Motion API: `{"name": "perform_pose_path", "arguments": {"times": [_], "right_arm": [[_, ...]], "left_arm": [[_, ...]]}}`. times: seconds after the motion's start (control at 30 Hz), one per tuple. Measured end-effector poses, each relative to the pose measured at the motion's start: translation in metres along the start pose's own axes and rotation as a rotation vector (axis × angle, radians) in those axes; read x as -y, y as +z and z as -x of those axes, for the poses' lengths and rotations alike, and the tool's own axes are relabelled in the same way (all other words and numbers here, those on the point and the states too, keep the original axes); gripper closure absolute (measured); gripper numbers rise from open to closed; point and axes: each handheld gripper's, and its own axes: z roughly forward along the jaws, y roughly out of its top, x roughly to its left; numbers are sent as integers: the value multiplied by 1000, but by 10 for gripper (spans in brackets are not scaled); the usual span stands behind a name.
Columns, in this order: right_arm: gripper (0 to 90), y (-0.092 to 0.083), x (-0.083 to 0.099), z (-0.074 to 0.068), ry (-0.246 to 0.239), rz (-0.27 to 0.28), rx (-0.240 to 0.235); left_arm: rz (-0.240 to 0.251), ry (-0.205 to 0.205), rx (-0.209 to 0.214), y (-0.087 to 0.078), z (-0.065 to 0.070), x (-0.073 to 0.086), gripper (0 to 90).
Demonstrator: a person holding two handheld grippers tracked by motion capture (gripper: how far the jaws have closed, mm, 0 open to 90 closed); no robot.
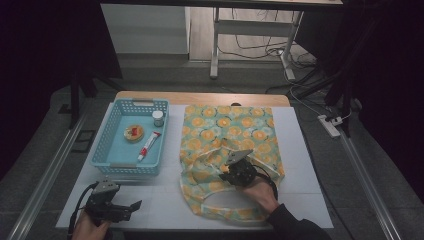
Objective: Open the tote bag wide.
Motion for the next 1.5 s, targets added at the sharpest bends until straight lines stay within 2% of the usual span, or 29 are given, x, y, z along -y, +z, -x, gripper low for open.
{"name": "perform_pose_path", "arguments": {"times": [0.2,0.3,0.4,0.67,0.97,1.2,1.5], "right_arm": [[892,-11,-10,4,-18,32,-6],[894,-17,-16,6,-9,67,-7],[894,-21,-21,11,25,100,-24],[893,-34,-40,22,48,147,-48],[894,-51,-68,31,42,228,-26],[895,-59,-81,39,34,255,-25],[895,-58,-94,42,18,267,-36]], "left_arm": [[-2,0,1,0,0,0,12],[-1,-1,0,0,0,0,12],[0,-2,1,0,-1,0,12],[-1,-4,3,0,-1,0,13],[2,-9,5,0,-1,0,13],[2,-10,6,0,-1,0,13],[3,-13,8,0,-2,0,14]]}}
